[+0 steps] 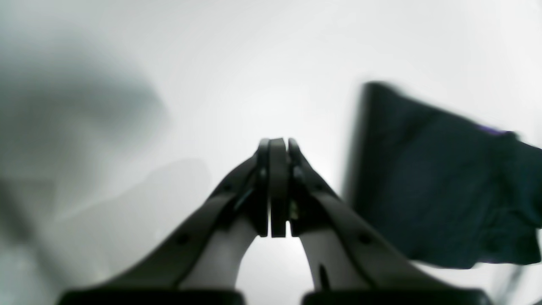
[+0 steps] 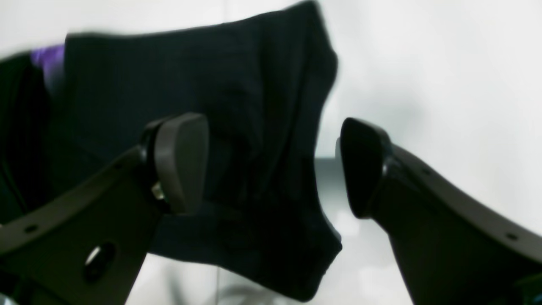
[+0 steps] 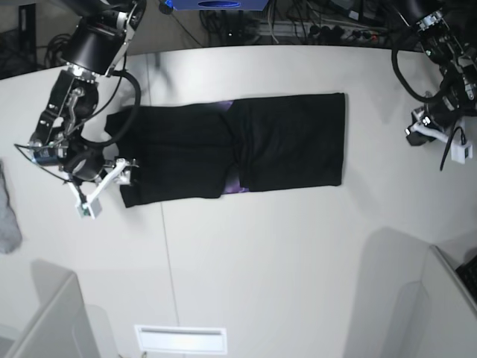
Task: Fold the T-shirt properly
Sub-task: 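Move the left gripper back to the folded end and grasp it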
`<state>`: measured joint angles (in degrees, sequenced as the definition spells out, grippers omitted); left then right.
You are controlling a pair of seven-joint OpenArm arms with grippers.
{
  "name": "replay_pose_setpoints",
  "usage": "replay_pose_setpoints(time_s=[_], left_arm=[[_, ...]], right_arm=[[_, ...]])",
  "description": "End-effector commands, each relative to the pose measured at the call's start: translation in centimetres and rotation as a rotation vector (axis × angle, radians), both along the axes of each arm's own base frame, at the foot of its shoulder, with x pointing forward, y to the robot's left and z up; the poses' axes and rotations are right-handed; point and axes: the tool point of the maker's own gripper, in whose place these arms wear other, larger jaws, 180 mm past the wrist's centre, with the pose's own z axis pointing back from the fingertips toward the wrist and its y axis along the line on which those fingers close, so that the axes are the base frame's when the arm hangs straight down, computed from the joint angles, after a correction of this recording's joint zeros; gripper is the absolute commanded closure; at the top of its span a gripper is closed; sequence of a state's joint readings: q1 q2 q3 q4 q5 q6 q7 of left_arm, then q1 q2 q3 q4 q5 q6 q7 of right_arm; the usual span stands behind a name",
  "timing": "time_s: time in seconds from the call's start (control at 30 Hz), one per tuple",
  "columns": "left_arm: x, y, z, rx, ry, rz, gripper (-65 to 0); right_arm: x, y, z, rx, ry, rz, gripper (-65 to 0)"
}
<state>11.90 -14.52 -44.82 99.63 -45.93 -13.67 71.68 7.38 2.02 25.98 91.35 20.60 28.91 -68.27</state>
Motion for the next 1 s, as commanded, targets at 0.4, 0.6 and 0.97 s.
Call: replay_pose_setpoints(time_s=[0.4, 0.6, 0.97], left_arm=[[-2.9, 2.6, -1.4, 0.248, 0.007, 0.007, 0.0], [-2.6, 1.4, -3.1, 0.29, 0.045, -0.048, 0.0], [-0.5, -3.8, -5.3, 0.294, 0.069, -0.18, 0.0]], right_arm=[[0.1, -1.9, -4.0, 0.109, 0.141, -0.021, -44.0], [-0.6, 0.6, -3.6, 0.295, 0.128, -0.001, -44.0], [-3.7, 2.3, -5.8, 0.339, 0.214, 0.008, -43.8]])
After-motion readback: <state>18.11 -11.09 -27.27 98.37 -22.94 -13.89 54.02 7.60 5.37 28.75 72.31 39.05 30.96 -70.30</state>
